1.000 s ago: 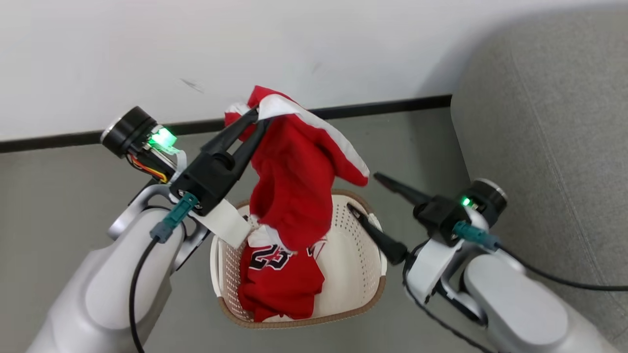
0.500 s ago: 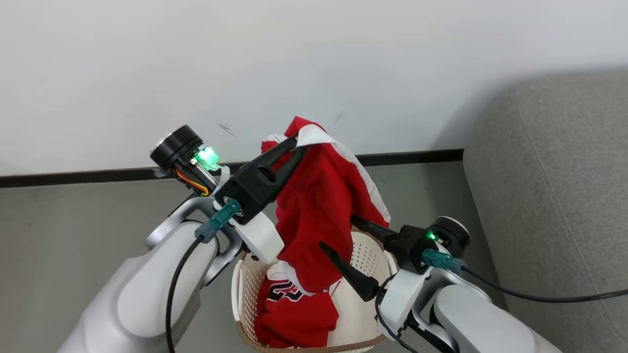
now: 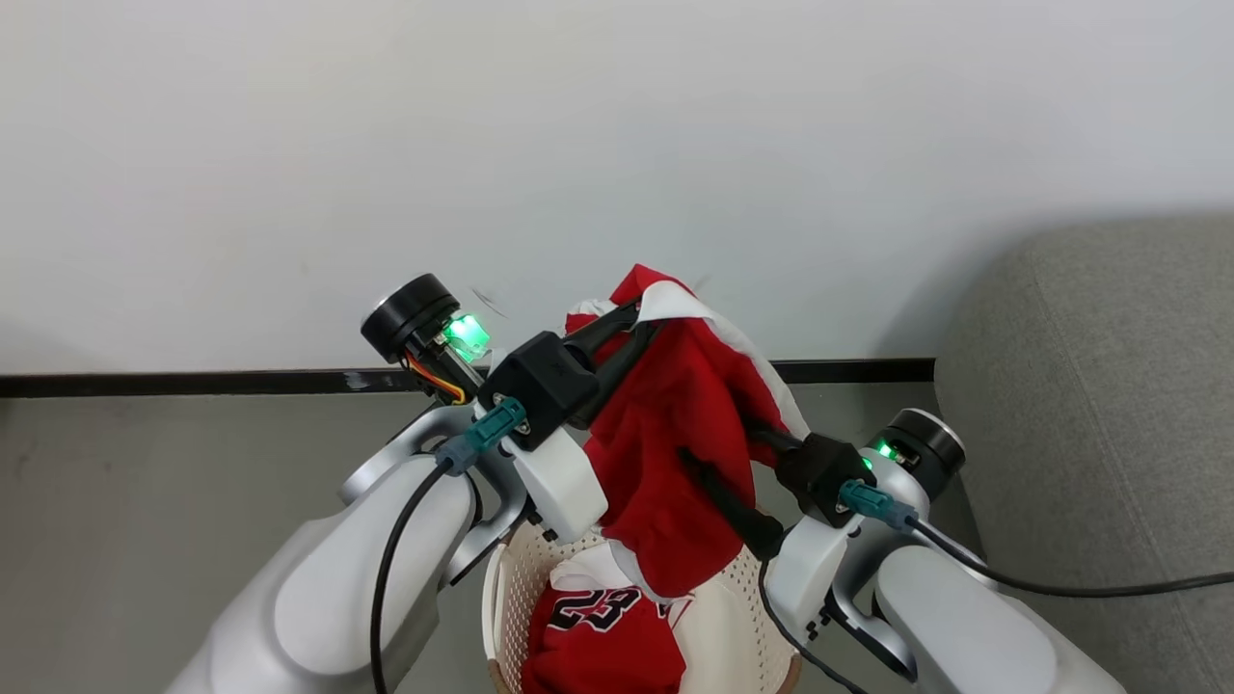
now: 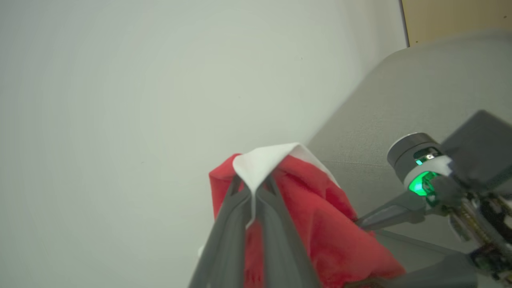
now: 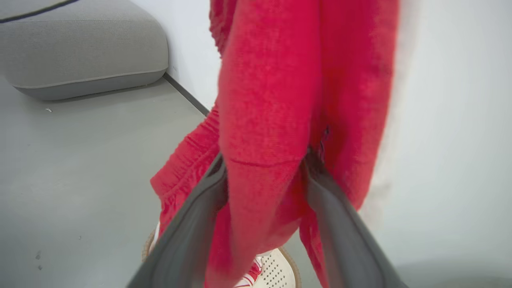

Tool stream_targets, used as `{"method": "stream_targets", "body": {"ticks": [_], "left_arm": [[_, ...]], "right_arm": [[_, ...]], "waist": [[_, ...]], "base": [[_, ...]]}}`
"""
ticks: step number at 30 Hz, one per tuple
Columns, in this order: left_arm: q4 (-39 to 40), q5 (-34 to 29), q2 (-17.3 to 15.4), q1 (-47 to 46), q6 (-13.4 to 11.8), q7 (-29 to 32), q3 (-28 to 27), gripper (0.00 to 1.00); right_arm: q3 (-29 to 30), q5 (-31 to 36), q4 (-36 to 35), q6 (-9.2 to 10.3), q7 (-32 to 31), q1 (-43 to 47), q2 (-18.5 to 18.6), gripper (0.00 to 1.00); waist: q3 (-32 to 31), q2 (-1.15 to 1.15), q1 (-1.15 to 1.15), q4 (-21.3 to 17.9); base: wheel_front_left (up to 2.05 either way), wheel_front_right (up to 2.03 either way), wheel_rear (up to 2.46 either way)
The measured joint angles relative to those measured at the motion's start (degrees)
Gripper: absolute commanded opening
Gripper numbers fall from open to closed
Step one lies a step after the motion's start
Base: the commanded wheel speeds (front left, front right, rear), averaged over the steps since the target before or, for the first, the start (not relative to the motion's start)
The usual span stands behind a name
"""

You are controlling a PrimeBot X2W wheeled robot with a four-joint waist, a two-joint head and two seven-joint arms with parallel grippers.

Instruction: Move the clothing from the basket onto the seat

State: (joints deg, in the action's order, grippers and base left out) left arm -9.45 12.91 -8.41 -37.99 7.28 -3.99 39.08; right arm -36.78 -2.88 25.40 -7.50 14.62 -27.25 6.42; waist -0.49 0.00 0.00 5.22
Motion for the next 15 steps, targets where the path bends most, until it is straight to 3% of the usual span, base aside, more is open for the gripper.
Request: {"method": "stream_targets", "body": {"ticks": [8, 15], "left_arm": [[-1.8, 5.6, 0.6, 4.1, 0.0, 0.8, -0.7, 0.0], [-4.7, 8.4, -1.5, 7.5, 0.0, 1.4, -3.5, 0.0]], "right_arm": [[1.9, -1.0, 0.9, 0.0, 0.0, 3.3, -0.9, 0.0], [1.6, -3.2, 0.3, 0.0, 0.0, 5.1, -0.7, 0.0]], "waist": [[-1.9, 0.0, 0.0, 1.1], [-2.5, 0.0, 0.0, 0.5]], "base": [[0.0, 0.0, 0.0], [0.0, 0.0, 0.0]]}}
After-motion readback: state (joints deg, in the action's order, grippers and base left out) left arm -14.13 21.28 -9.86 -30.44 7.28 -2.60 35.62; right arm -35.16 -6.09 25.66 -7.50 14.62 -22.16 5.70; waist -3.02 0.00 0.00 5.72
